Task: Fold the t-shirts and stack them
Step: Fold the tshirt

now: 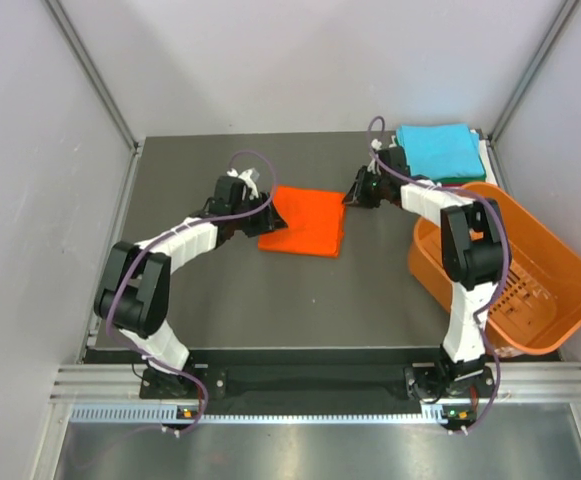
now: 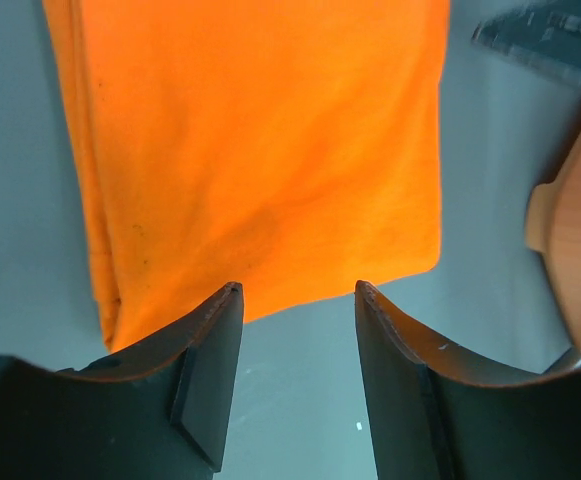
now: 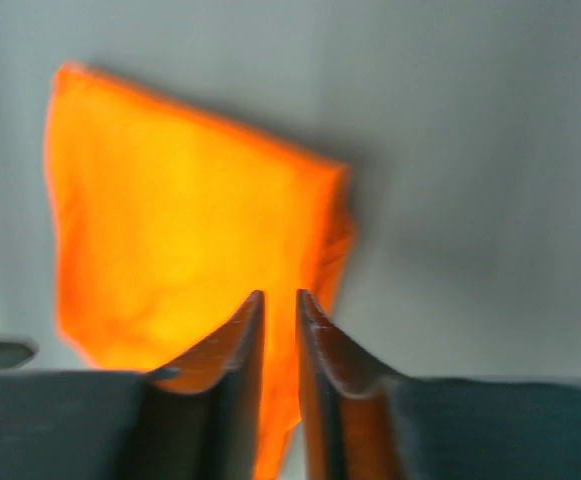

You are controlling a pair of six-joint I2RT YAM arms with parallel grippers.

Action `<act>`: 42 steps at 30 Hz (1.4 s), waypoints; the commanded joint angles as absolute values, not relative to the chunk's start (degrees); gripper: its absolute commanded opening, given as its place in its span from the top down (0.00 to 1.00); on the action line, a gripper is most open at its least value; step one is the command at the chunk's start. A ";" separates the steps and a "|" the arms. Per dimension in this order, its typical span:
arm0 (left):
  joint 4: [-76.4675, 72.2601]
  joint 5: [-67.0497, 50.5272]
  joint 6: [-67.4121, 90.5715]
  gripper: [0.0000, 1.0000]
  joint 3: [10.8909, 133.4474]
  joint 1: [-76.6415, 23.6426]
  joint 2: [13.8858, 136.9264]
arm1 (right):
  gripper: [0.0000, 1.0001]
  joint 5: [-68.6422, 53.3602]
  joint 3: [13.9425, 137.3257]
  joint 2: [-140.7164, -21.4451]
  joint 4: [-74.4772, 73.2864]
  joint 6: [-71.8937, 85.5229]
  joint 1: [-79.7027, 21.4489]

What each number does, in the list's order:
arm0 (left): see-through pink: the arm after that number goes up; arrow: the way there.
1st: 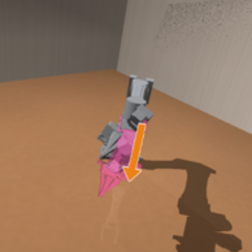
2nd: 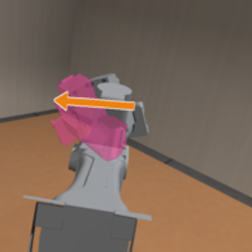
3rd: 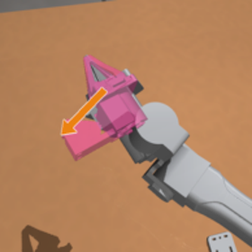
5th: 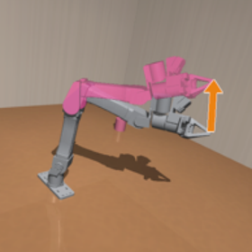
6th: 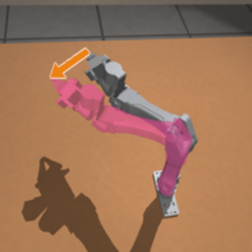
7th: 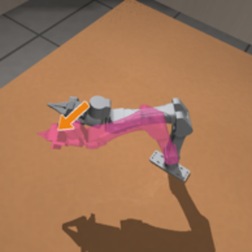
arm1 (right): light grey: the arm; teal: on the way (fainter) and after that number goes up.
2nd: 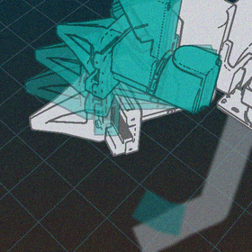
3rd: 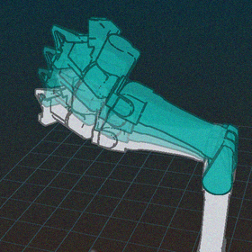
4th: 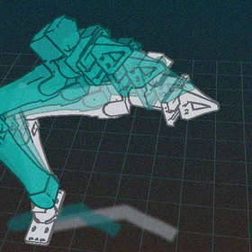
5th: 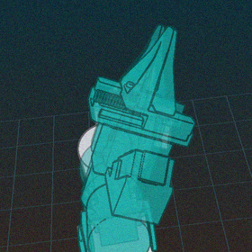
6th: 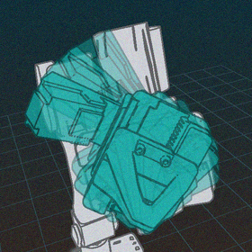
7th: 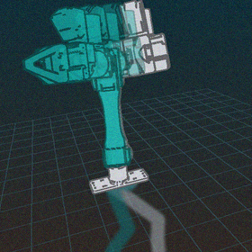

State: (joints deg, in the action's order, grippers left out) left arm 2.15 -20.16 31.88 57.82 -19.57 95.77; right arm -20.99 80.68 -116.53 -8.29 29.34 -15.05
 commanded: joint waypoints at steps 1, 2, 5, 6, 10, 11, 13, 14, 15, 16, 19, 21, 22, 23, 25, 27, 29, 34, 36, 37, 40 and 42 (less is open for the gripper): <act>2.46 -21.01 34.36 0.46 58.36 -18.55 94.04 | 0.86 -22.32 79.64 -110.92 -11.69 28.04 -19.16; 2.20 -21.09 35.24 0.46 57.49 -17.85 94.30 | 0.87 -23.19 78.41 -110.31 -11.43 27.95 -19.51; 2.55 -21.88 35.16 0.46 57.22 -17.40 96.15 | 0.91 -24.08 70.52 -107.67 -9.67 27.16 -20.92; 2.55 -21.97 34.90 0.46 57.13 -17.40 97.02 | 0.92 -24.08 69.01 -106.53 -9.06 26.29 -21.18; 3.34 -19.96 34.11 0.46 56.51 -17.31 99.14 | 0.92 -22.68 62.76 -105.12 -8.44 23.83 -21.36; 3.43 -19.43 33.93 0.47 56.34 -17.23 99.58 | 0.92 -21.89 60.49 -104.86 -8.35 23.47 -21.36; 3.69 -18.11 34.01 0.47 55.81 -17.23 100.28 | 0.92 -21.71 58.46 -104.24 -7.30 22.77 -21.27; 3.95 -16.28 34.10 0.47 55.29 -17.14 100.46 | 0.92 -21.19 56.71 -103.89 -6.95 22.68 -21.27; 4.48 -15.56 34.19 0.47 55.28 -17.05 100.89 | 0.92 -20.75 56.08 -103.02 -6.25 22.59 -21.10; 5.09 -15.03 34.28 0.48 55.46 -16.96 101.16 | 0.92 -20.39 55.55 -102.49 -6.07 22.50 -20.75; 7.64 -13.71 34.28 0.48 56.95 -16.87 101.34 | 0.92 -19.69 55.98 -100.20 -6.76 21.54 -20.48; 7.56 -14.84 34.28 0.48 57.30 -16.87 100.03 | 0.92 -20.04 57.48 -98.54 -7.99 21.53 -20.74; 7.38 -15.20 34.28 0.47 57.48 -16.87 99.58 | 0.92 -20.21 57.92 -97.92 -8.26 21.71 -21.00; 7.64 -15.73 34.19 0.47 57.74 -16.87 98.45 | 0.91 -20.39 58.70 -97.30 -8.78 22.32 -21.18; 8.35 -16.87 33.58 0.47 59.14 -16.87 97.65 | 0.91 -21.09 59.06 -95.63 -8.62 23.20 -22.14; 9.66 -17.22 33.40 0.47 59.94 -16.87 96.68 | 0.91 -22.93 59.15 -94.92 -6.95 24.87 -22.76; 9.32 -17.75 33.31 0.46 60.29 -16.87 96.07 | 0.91 -24.86 59.50 -95.45 -5.20 26.01 -23.11; 9.05 -19.16 33.58 0.46 61.00 -16.87 96.68 | 0.91 -28.39 59.24 -98.43 -1.59 27.95 -23.82; 9.05 -18.90 33.66 0.46 60.73 -16.87 97.21 | 0.91 -28.30 58.71 -100.19 -1.32 27.43 -23.73; 9.05 -18.72 33.66 0.46 60.47 -16.87 97.29 | 0.91 -28.30 58.54 -101.07 -1.67 27.07 -23.73; 9.32 -17.23 33.75 0.46 59.94 -16.87 97.82 | 0.91 -28.48 56.87 -103.88 -1.24 25.93 -23.29; 9.41 -16.00 34.10 0.47 59.50 -16.70 97.91 | 0.91 -27.87 55.81 -104.94 -0.88 25.32 -23.20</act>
State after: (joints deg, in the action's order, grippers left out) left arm 9.37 -17.54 34.37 59.35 -17.19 98.65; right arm -27.16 56.88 -103.37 -3.11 26.87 -23.20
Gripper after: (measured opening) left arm 0.534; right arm 0.088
